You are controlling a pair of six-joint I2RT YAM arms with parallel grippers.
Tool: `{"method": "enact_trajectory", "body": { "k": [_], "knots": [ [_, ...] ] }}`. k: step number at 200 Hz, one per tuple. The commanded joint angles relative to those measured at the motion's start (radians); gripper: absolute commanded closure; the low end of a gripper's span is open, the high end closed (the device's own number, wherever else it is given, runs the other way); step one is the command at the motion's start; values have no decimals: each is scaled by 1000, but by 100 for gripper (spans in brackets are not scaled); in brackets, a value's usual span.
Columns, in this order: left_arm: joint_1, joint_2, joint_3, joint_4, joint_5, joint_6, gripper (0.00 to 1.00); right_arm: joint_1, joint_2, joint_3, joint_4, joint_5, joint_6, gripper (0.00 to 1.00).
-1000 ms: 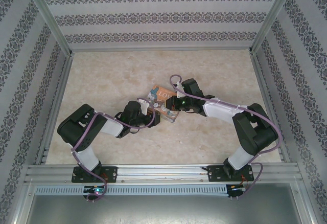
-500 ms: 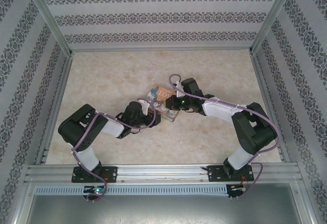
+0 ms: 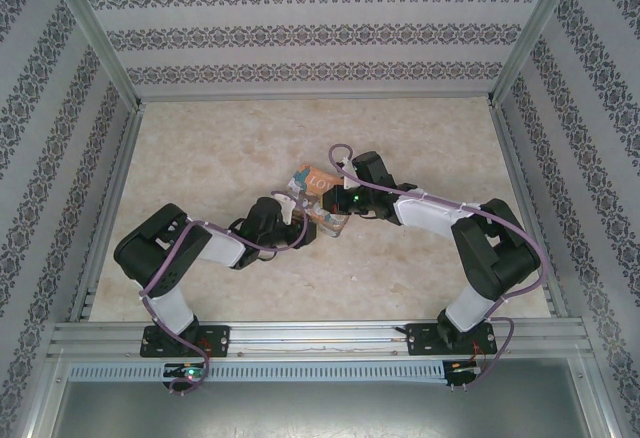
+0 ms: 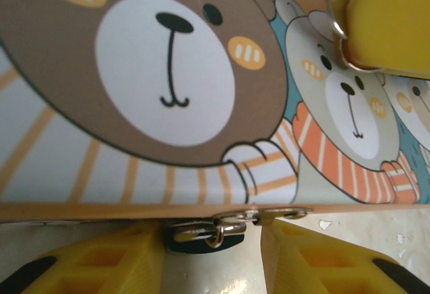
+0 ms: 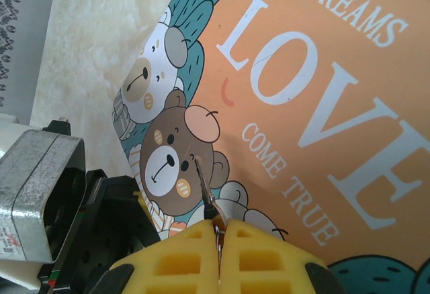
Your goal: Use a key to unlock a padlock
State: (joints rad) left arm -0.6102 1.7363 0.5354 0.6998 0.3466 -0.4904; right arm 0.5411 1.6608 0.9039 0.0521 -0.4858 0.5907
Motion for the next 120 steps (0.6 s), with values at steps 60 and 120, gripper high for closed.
{"method": "enact_trajectory", "body": {
  "k": [60,120],
  "knots": [
    [-26,11,81,-85,-29,-14,73,25,47,-2,-87,30,-9,100],
    [-26,-50,100,-169,-4,-63,76,19,-93,-11,-36,50,-39,100]
  ]
}}
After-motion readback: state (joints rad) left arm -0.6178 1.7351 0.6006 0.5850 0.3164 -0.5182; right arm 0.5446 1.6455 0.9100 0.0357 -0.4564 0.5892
